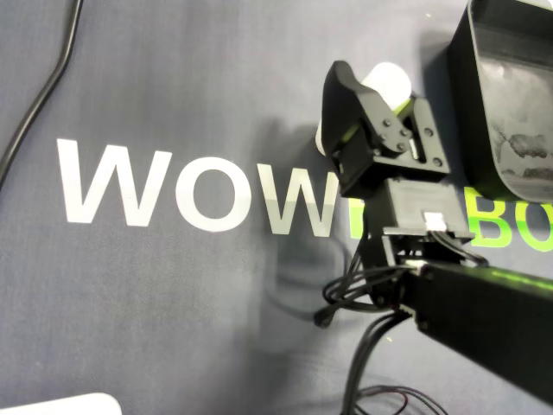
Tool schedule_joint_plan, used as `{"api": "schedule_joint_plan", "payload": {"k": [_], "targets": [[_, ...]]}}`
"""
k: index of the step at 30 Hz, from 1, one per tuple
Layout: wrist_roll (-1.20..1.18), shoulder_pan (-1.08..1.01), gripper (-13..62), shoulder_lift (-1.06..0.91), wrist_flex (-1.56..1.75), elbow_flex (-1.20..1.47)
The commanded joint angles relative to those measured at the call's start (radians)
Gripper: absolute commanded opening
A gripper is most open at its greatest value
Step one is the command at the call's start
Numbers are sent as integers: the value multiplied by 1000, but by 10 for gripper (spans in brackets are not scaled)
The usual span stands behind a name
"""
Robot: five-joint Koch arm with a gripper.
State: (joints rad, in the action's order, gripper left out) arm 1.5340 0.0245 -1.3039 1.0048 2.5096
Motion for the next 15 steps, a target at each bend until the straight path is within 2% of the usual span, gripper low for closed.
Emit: {"api": "schedule_joint_plan", "payload": {"k": [1,7,10,15], "targets": [[5,11,135,-3,72,-31],[-5,14,96,-3,72,-35],[-14,17,53,-3,72,-35],[-18,17,50,-3,72,-38]]}}
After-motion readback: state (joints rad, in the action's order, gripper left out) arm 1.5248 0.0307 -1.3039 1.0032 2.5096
